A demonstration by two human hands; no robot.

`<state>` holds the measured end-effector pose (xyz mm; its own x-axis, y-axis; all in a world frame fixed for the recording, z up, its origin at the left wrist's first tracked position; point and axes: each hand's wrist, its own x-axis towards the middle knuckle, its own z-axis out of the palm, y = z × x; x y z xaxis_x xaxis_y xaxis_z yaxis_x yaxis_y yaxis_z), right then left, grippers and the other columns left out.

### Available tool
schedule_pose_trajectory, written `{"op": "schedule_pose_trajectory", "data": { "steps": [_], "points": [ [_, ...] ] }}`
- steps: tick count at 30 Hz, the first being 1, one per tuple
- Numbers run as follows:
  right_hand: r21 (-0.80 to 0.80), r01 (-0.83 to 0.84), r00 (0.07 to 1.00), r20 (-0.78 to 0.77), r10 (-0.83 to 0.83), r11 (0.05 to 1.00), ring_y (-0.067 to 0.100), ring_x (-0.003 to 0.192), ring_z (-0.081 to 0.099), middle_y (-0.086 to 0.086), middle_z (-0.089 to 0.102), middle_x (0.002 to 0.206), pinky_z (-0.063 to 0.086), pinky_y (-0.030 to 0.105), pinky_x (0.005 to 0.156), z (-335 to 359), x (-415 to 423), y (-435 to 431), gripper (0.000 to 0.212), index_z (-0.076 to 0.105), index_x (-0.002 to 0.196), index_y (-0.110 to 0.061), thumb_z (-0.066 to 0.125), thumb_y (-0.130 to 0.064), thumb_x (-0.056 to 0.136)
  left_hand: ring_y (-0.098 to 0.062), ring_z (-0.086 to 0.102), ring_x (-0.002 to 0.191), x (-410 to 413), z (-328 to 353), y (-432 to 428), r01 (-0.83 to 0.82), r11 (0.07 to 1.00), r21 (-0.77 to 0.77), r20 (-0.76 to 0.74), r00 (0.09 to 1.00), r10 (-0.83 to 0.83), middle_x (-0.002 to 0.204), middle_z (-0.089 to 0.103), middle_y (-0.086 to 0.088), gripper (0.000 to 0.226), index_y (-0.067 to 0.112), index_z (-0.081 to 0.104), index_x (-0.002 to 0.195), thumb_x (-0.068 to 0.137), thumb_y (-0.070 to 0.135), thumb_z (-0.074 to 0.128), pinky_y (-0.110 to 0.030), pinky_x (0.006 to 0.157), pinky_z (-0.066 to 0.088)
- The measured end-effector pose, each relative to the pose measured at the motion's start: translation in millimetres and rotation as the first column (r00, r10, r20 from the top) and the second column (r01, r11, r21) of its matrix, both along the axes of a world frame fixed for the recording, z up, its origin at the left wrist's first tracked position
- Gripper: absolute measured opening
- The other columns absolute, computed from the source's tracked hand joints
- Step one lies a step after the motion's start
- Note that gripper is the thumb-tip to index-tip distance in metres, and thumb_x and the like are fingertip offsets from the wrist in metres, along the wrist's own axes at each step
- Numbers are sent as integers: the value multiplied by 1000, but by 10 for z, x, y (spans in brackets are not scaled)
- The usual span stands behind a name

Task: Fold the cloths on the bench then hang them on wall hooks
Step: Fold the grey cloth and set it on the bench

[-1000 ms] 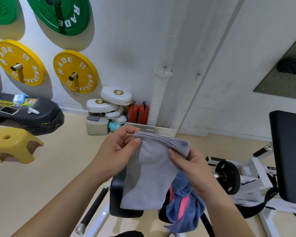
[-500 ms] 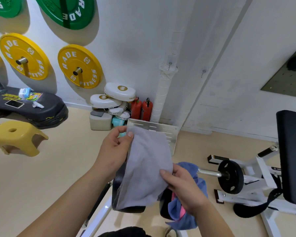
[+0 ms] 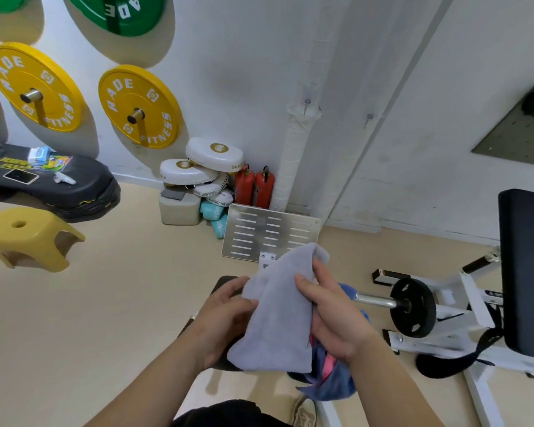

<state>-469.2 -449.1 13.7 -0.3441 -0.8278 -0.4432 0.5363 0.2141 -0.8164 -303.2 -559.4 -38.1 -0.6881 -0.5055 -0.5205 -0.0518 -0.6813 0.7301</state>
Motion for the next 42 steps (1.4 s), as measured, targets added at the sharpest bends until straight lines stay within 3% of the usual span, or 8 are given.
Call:
{"op": "schedule_pose_trajectory", "data": {
  "steps": [7,11,17,22,25,31,36,42],
  "points": [
    [286,222,939,-321,-125,932,36,105,72,17,71,120,58,58,94,-446,-49,139,49,59,125,-14,80,-11,81,-10,69,84,54,-80,-78,18,890,-456,244,964,105,86,72,0,69,27,56,140,81,6,83,-23,77,53],
    [295,94,902,-430,45,951,26,114,69,6,68,128,57,50,100,-432,-94,183,88,46,145,-24,83,-14,66,-2,70,97,98,-30,-122,203,804,-559,358,933,13,110,72,10,70,27,60,139,76,9,85,-18,86,55],
    [393,-52,626,-704,336,918,9,112,61,-14,65,116,48,12,87,-367,-78,159,56,61,132,-25,72,0,83,-7,62,107,98,-5,-207,495,514,-700,582,813,9,118,68,13,59,27,68,128,72,19,83,-15,88,46],
    [322,13,407,-866,289,947,8,98,61,-16,63,104,59,35,81,-350,-48,158,28,65,110,-30,62,-9,92,-10,56,79,115,-79,-242,572,265,-776,614,782,110,84,56,14,14,28,70,89,77,21,71,-22,64,39],
    [198,39,433,-887,162,979,3,94,58,-7,59,101,53,27,81,-326,-67,149,23,63,88,-29,67,-6,85,-8,58,80,165,-85,-266,413,374,-830,474,876,85,88,56,9,16,27,64,78,72,13,71,-23,69,45],
    [136,5,915,-400,50,991,22,102,74,5,77,105,60,43,93,-262,-148,96,27,60,113,-8,75,-18,93,-16,66,83,253,113,-355,169,860,-482,218,974,-69,93,73,0,17,12,60,93,81,17,72,-31,71,48],
    [255,64,963,-270,7,965,21,103,74,5,76,114,60,44,93,-565,-83,-62,31,64,119,-21,65,-44,97,-33,76,93,169,-90,-296,42,955,-293,254,967,35,103,79,-14,28,13,58,115,97,33,68,-38,69,55],
    [209,-256,966,22,258,944,33,118,69,5,70,132,59,58,91,-1014,-51,43,55,53,138,-46,67,-14,97,-22,75,90,209,-404,-310,6,977,-212,418,904,85,109,76,-5,26,25,56,119,101,44,58,-33,65,59]
  ]
}}
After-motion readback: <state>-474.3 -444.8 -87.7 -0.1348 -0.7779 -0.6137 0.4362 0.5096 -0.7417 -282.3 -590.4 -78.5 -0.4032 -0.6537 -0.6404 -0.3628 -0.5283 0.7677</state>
